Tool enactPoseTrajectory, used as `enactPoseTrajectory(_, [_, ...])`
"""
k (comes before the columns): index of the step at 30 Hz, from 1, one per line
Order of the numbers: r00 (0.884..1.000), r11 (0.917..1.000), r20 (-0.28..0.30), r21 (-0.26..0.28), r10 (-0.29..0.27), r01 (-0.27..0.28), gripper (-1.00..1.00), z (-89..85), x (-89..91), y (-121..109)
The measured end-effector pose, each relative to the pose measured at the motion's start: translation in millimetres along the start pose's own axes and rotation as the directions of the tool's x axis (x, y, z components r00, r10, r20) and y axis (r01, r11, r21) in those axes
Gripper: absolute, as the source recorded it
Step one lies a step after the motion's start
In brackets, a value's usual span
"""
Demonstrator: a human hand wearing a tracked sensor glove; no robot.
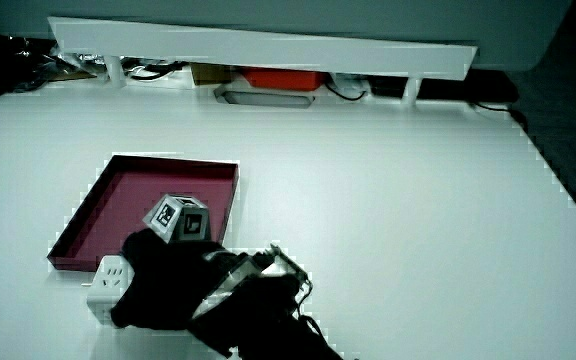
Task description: Place socket
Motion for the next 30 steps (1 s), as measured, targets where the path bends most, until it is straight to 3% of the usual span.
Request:
enactPoseTrajectory(5, [0.998,0.9996,0.068,0.029,-0.001,-0.001,0.0,-6.5,-7.3,-6])
enactPoseTrajectory(14, [0.998,0.9999,0.057,0.01,0.006,-0.006,0.0,-19.2,-5.7,-6])
enactPoseTrajectory(30, [0.998,0.9995,0.057,-0.018,-0.024,0.025,0.0,-22.6,-5.1,-8])
